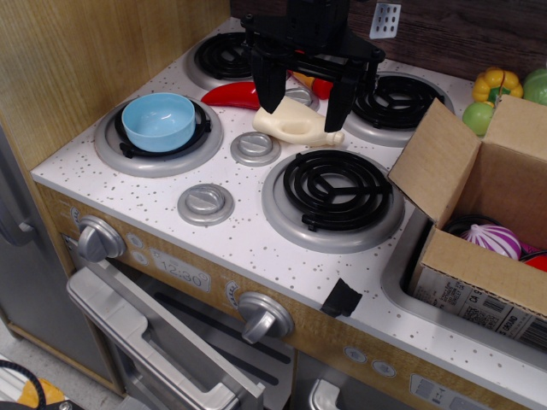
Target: Pick up bowl and put in small4fbox
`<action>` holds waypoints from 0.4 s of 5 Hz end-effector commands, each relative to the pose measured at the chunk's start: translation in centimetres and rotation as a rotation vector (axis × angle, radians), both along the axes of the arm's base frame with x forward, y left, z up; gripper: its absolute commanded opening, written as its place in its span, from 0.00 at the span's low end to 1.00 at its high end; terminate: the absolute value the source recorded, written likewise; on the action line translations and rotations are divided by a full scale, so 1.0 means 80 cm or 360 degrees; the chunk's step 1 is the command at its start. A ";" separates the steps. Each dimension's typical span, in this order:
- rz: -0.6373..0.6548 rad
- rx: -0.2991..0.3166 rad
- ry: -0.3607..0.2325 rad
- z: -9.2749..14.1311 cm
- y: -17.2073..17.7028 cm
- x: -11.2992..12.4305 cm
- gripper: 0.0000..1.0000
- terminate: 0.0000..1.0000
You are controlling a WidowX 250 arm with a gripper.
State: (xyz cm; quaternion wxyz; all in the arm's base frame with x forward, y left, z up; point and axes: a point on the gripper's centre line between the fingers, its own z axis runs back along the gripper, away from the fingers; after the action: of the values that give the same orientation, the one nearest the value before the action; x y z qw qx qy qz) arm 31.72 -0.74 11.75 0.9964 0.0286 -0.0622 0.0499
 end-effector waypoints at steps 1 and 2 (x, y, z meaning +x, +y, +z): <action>0.0000 0.0000 0.0000 0.000 0.000 0.000 1.00 0.00; -0.0193 0.0075 -0.0062 -0.009 0.047 0.012 1.00 0.00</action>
State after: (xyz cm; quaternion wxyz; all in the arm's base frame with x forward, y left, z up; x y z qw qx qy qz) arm 32.43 3.79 10.08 0.9963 0.0491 -0.0696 -0.0144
